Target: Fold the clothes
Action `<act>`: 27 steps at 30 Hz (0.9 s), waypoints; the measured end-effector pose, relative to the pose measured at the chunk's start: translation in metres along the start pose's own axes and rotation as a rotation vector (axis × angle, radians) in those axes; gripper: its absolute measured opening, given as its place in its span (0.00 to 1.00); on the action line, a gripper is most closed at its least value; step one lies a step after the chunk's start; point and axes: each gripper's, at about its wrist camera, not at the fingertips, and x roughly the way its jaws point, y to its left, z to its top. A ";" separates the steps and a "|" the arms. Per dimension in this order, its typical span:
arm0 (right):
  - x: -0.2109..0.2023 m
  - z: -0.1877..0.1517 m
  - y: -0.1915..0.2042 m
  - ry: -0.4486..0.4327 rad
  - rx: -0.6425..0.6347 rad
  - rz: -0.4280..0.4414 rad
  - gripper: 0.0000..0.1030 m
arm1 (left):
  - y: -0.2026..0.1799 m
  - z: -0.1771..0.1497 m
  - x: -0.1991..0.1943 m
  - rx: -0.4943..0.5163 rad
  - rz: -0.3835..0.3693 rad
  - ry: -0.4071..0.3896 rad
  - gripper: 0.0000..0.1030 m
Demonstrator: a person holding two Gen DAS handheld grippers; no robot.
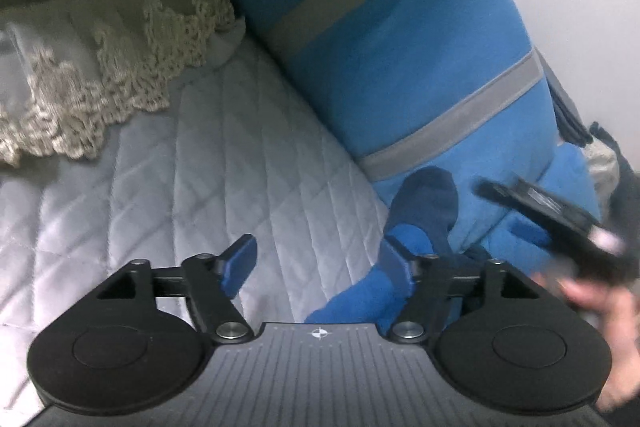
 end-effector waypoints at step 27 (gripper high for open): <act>-0.315 -0.209 -0.198 -0.110 0.131 0.010 1.00 | -0.155 -0.071 -0.192 0.725 0.045 -0.104 0.83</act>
